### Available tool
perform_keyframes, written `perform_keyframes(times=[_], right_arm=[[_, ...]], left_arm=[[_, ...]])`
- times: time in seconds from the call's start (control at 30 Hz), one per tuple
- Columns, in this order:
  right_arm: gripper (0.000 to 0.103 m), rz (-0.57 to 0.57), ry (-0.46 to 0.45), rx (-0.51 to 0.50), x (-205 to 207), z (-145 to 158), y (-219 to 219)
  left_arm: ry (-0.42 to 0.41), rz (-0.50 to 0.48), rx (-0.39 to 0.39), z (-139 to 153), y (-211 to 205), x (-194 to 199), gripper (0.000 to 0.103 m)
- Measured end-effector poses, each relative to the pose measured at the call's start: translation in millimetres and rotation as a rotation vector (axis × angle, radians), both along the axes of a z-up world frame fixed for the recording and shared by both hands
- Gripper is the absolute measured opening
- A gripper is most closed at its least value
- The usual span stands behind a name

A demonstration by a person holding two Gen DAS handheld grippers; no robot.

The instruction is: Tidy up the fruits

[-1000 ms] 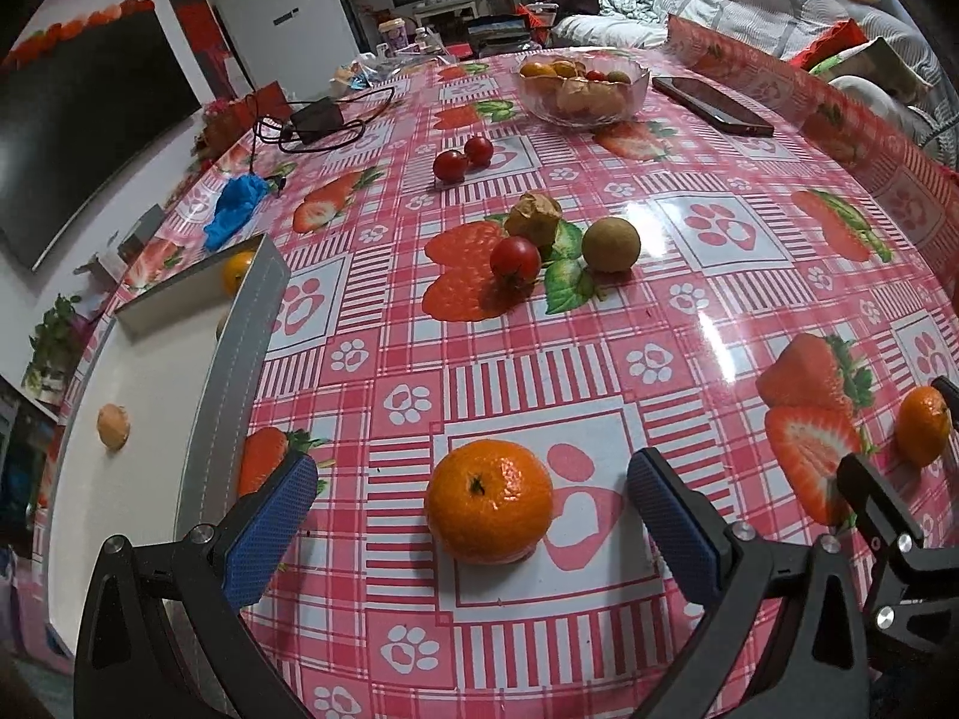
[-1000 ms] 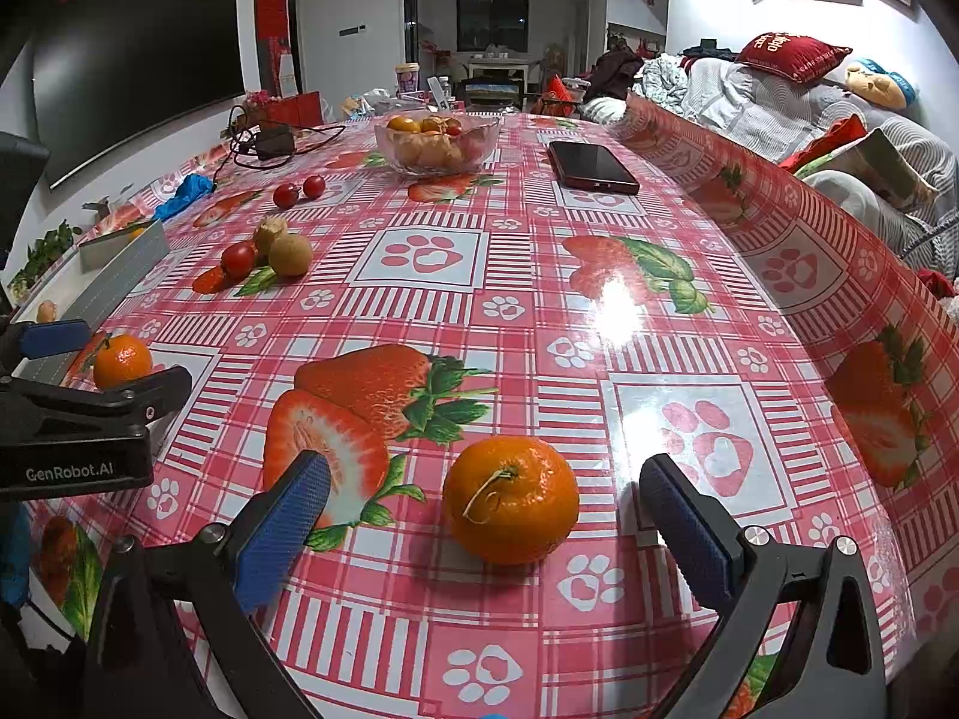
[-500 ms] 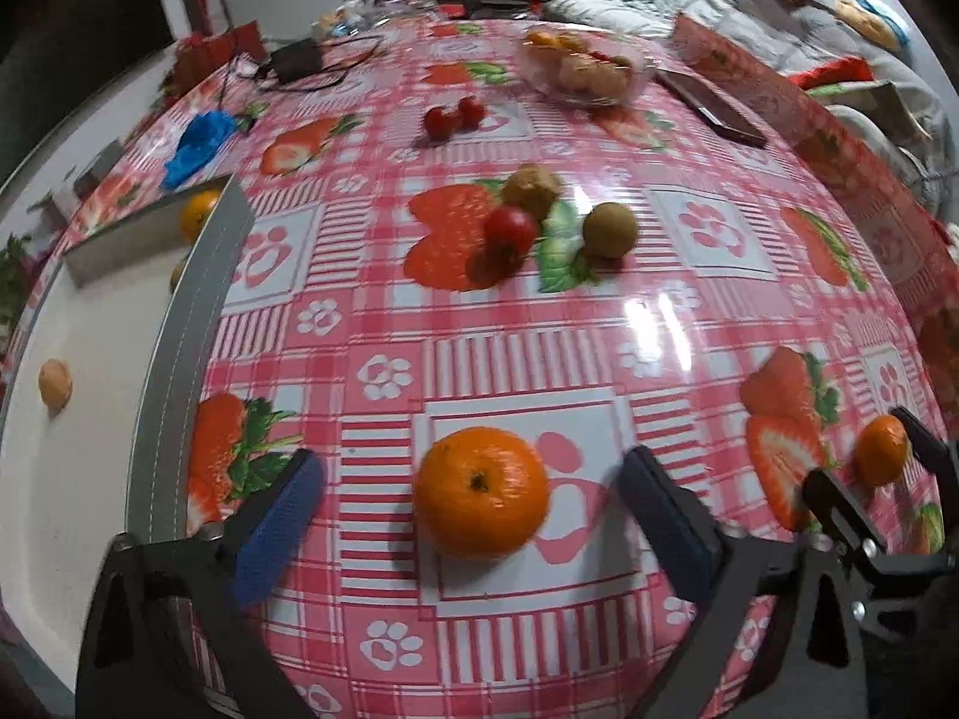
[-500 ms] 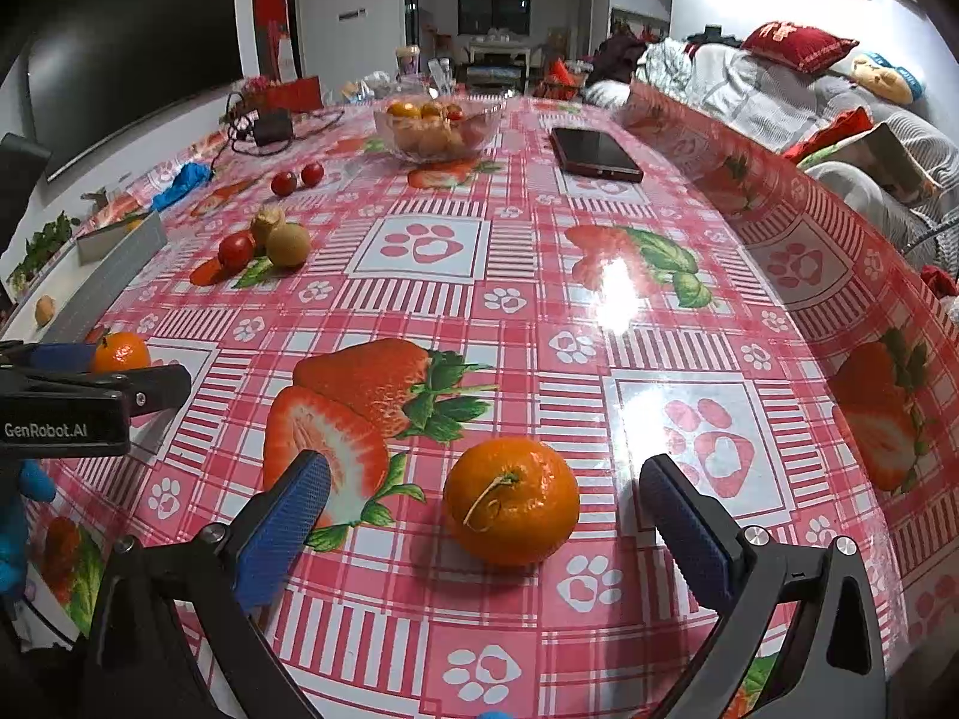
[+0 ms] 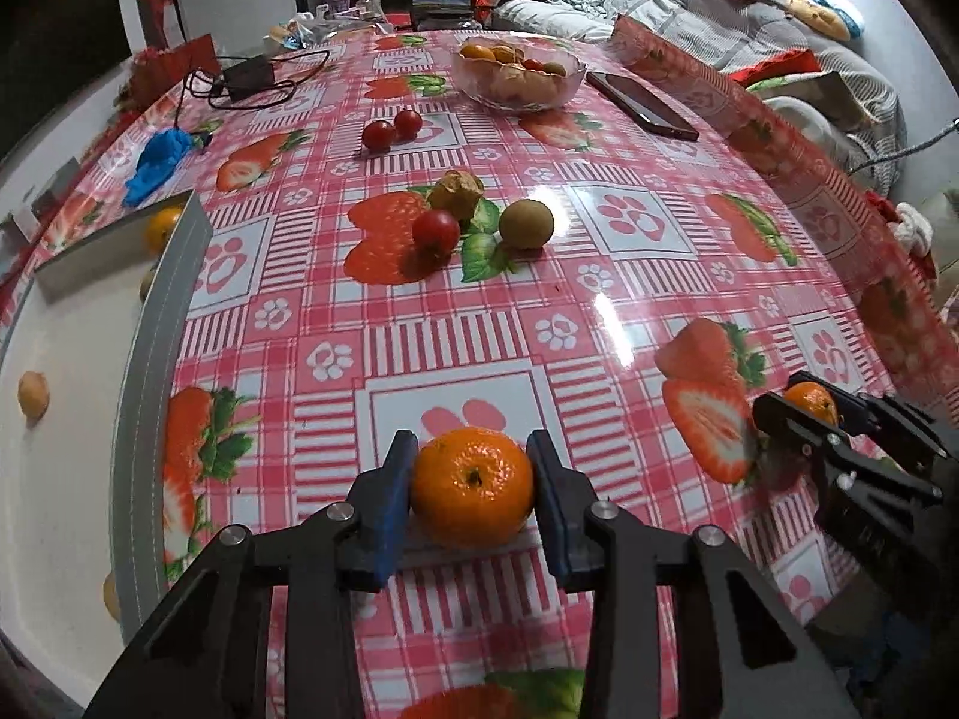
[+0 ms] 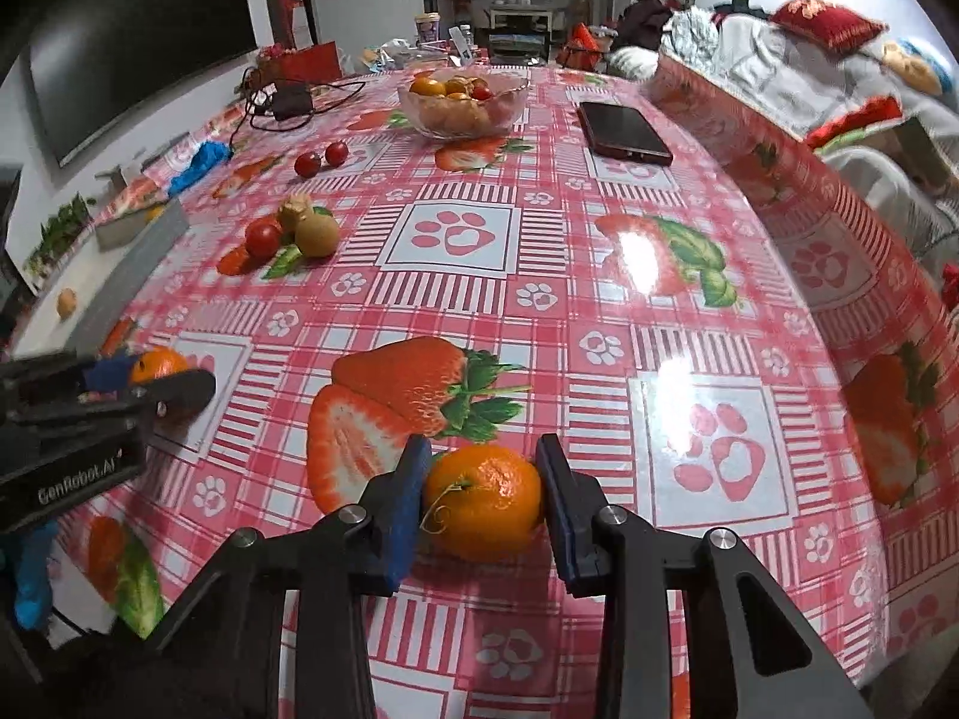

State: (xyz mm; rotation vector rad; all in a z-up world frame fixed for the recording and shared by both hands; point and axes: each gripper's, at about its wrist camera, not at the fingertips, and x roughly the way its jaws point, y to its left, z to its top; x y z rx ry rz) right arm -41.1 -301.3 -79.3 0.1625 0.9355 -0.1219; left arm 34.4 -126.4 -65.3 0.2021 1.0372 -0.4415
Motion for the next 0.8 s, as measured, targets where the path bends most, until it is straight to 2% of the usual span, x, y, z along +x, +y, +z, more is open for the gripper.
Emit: perform_keyframes(times=[0.07, 0.2, 0.5, 0.8], right_arm=[[0.038, -0.008, 0.003, 0.078, -2, 2, -7], [0.038, -0.033, 0.02, 0.162, -3, 3, -14], [0.038, 0.016, 0.023, 0.186, 14, 24, 8], [0.038, 0.213, 0.002, 0.172, 69, 59, 91]], left_arm=[[0.0, 0.005, -0.016, 6, 7, -1, 0.041], [-0.017, 0.024, -0.054, 23, 22, -1, 0.041], [-0.11, 0.091, -0.082, 65, 70, 7, 0.041], [-0.152, 0.267, -0.047, 74, 159, 31, 0.041]])
